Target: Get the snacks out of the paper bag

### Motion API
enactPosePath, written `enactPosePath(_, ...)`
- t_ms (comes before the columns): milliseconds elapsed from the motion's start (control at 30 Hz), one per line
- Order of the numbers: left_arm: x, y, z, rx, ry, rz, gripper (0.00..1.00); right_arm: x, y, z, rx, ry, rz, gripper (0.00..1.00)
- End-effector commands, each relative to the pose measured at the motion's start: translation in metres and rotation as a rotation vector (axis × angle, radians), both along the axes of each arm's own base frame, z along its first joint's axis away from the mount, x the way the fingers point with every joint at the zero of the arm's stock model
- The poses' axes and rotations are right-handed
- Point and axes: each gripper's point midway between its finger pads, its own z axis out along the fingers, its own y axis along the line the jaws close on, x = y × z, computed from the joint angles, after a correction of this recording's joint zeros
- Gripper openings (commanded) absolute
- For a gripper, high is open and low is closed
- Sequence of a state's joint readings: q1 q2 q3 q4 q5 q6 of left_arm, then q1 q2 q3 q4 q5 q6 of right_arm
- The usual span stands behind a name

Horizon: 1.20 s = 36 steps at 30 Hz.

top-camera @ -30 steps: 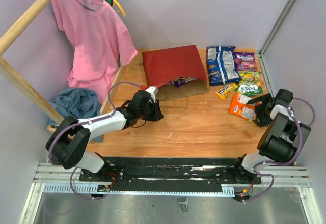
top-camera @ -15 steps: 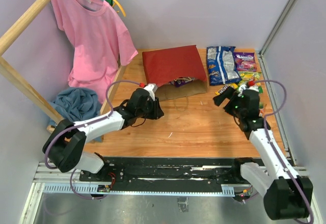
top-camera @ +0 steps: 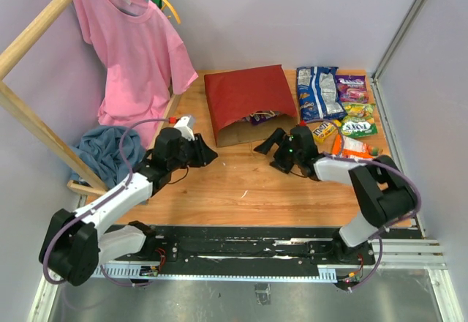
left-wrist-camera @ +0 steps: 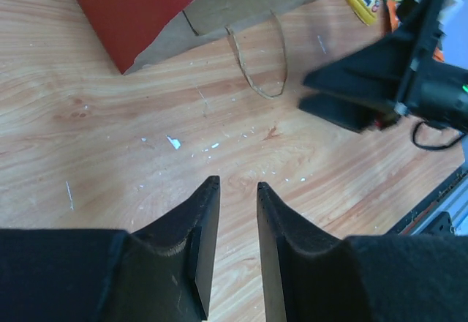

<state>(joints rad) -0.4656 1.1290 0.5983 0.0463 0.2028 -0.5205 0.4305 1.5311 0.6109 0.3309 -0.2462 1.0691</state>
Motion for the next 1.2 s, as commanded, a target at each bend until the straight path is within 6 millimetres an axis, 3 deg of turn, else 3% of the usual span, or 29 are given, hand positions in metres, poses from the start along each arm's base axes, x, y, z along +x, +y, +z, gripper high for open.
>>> enactPosePath(0, -0.012, 0.010, -0.001, -0.026, -0.002, 0.001, 0.32, 0.046, 0.048, 0.041, 0.279, -0.052, -0.071, 0.99)
enactPosePath(200, -0.026, 0.014, -0.007, -0.067, 0.011, 0.001, 0.32, 0.081, 0.069, 0.045, 0.478, -0.085, -0.142, 0.89)
enactPosePath(300, -0.029, 0.013, -0.009, -0.069, 0.014, -0.015, 0.32, 0.091, 0.071, 0.036, 0.482, -0.072, -0.188, 0.86)
enactPosePath(567, -0.035, 0.009, -0.003, -0.067, 0.006, -0.068, 0.32, 0.117, 0.082, 0.042, 0.484, -0.102, -0.278, 0.69)
enactPosePath(600, -0.037, 0.010, -0.002, -0.065, 0.006, -0.072, 0.32, 0.121, 0.083, 0.032, 0.472, -0.088, -0.289, 0.64)
enactPosePath(767, -0.045, 0.013, 0.002, -0.054, 0.000, -0.086, 0.32, 0.135, 0.086, 0.022, 0.485, -0.091, -0.345, 0.47)
enactPosePath(1000, -0.057, 0.012, 0.013, -0.080, -0.006, -0.112, 0.32, 0.139, 0.074, -0.008, 0.379, -0.073, -0.414, 0.47)
enactPosePath(1167, -0.062, 0.006, 0.020, -0.111, 0.003, -0.150, 0.32, 0.149, 0.070, -0.015, 0.354, -0.112, -0.459, 0.48)
